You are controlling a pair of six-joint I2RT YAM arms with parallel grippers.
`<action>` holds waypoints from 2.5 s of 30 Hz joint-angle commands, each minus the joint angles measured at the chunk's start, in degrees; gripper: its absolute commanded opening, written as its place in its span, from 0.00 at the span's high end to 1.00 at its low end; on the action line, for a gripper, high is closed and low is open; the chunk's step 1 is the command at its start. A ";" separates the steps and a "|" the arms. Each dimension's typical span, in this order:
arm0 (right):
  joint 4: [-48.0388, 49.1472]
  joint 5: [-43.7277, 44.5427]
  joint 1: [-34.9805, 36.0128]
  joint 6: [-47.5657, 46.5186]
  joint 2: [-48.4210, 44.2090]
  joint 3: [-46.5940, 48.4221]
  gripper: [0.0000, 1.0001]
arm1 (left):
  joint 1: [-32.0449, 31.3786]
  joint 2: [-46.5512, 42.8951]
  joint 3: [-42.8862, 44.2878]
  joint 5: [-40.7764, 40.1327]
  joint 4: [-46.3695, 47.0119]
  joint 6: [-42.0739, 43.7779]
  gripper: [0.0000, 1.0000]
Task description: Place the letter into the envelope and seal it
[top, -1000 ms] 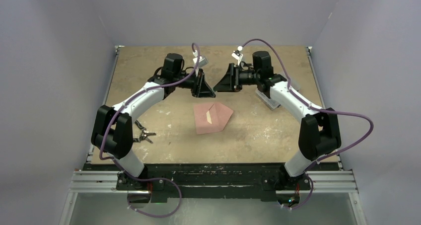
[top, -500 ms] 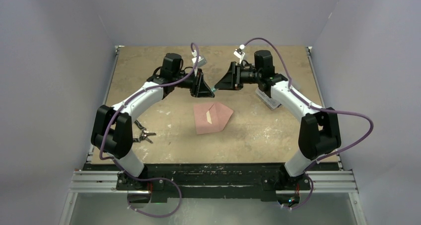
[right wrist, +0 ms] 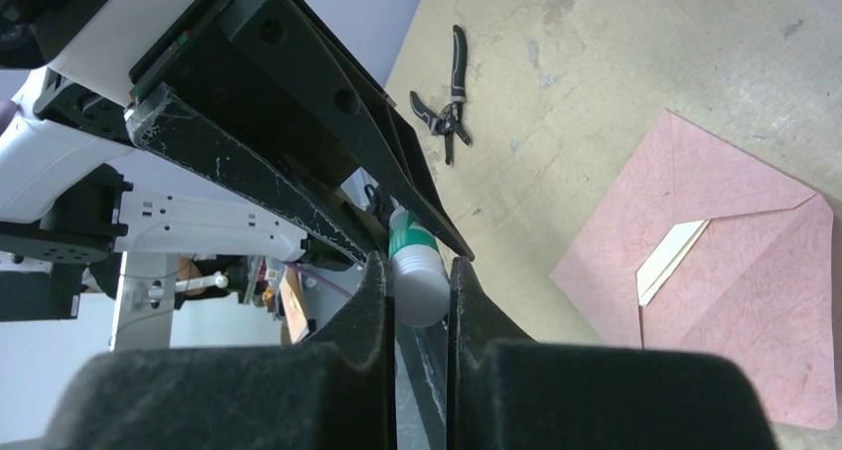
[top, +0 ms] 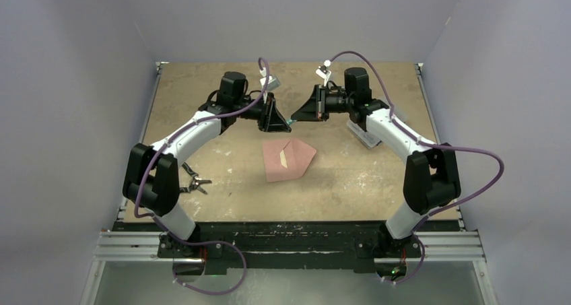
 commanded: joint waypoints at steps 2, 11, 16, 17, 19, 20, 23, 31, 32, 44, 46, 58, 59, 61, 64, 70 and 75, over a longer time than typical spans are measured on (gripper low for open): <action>-0.95 -1.10 -2.41 -1.53 -1.47 2.37 1.00 | 1.06 -2.97 0.30 -0.67 -3.12 4.29 1.00; 0.58 -5.05 -17.41 -1.96 -6.64 2.81 1.00 | 7.00 -9.86 -12.92 2.47 2.95 0.24 1.00; 4.28 -5.04 -18.24 -0.29 -6.09 2.91 1.00 | 7.10 -10.56 -13.02 2.54 2.39 0.65 1.00; 4.55 -2.58 -18.17 -0.29 -5.81 3.61 1.00 | 7.10 -10.41 -12.95 2.63 3.08 -0.19 1.00; -5.28 4.66 -17.12 -7.20 -4.35 7.40 1.00 | 7.10 -9.86 -11.39 1.91 1.98 -0.08 1.00; -11.60 9.15 -16.73 -12.43 -3.07 9.50 1.00 | 7.10 -9.57 -10.45 1.55 1.16 0.33 1.00; -20.67 23.60 -15.09 -19.33 -1.56 10.17 1.00 | 7.10 -9.05 -7.75 0.43 0.75 -0.17 1.00; -30.18 56.22 -2.55 -19.40 3.08 6.52 1.00 | 7.10 -9.28 -5.50 -1.45 3.70 -3.57 1.00; -30.59 58.85 -1.94 -18.95 3.64 5.88 1.00 | 7.08 -9.36 -5.48 -1.45 3.79 -3.69 1.00; -25.03 69.10 0.73 -17.26 7.22 -0.63 0.84 | 7.01 -8.82 -6.47 -1.47 4.37 -4.19 1.00; -24.11 69.14 0.73 -16.58 8.22 -1.37 0.81 | 7.01 -8.53 -6.43 -1.45 4.37 -4.20 1.00; -20.29 70.66 0.73 -14.79 10.82 -5.46 0.62 | 7.01 -7.88 -6.23 -1.62 4.29 -4.40 1.00; -20.31 71.39 0.73 -15.00 10.87 -5.36 0.57 | 7.01 -7.88 -6.14 -1.70 4.24 -4.36 1.00; -21.22 70.00 0.73 -14.75 10.90 -5.05 0.48 | 7.01 -7.80 -5.91 -1.71 4.13 -4.39 1.00; -21.97 67.72 0.69 -14.33 10.20 -4.64 0.38 | 7.01 -7.68 -5.51 -1.72 3.95 -4.35 1.00; -26.59 65.15 0.73 -13.71 5.57 1.28 0.30 | 7.01 -7.99 -4.38 -3.92 5.26 -6.13 1.00; -30.16 67.10 0.62 -11.10 -0.85 9.92 0.26 | 6.64 -9.48 -5.27 -9.84 17.92 -16.70 1.00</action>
